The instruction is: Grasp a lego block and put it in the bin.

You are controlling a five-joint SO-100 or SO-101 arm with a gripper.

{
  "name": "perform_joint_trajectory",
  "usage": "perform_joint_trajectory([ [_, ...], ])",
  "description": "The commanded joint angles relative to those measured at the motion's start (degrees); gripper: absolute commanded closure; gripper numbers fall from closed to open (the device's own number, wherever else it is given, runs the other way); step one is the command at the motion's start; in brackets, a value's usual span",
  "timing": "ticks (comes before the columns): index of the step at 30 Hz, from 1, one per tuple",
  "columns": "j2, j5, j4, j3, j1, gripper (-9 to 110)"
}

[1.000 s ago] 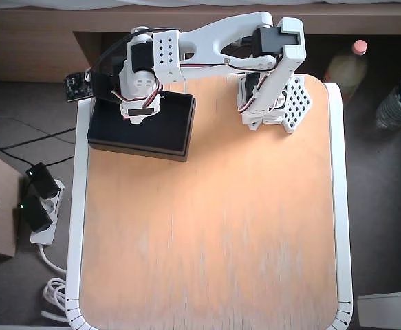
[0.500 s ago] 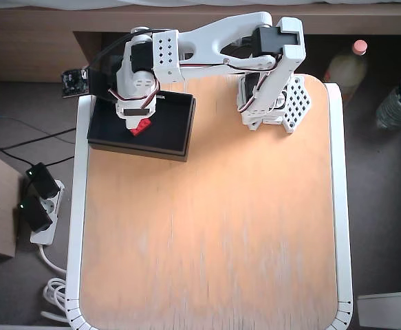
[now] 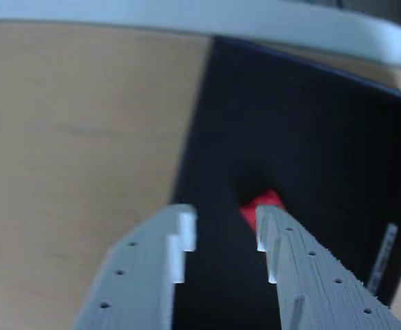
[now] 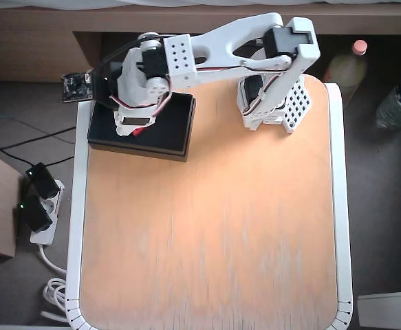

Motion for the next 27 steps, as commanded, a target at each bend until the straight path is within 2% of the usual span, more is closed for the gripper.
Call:
perform_joint_trajectory([
  [1,8.0,-1.4,-1.3,-5.7,-3.1,100],
  [15,19.8,-2.7,-1.2,-5.0,-21.9,101],
  [27,41.0,2.4,-1.3,12.8,-42.7,101],
])
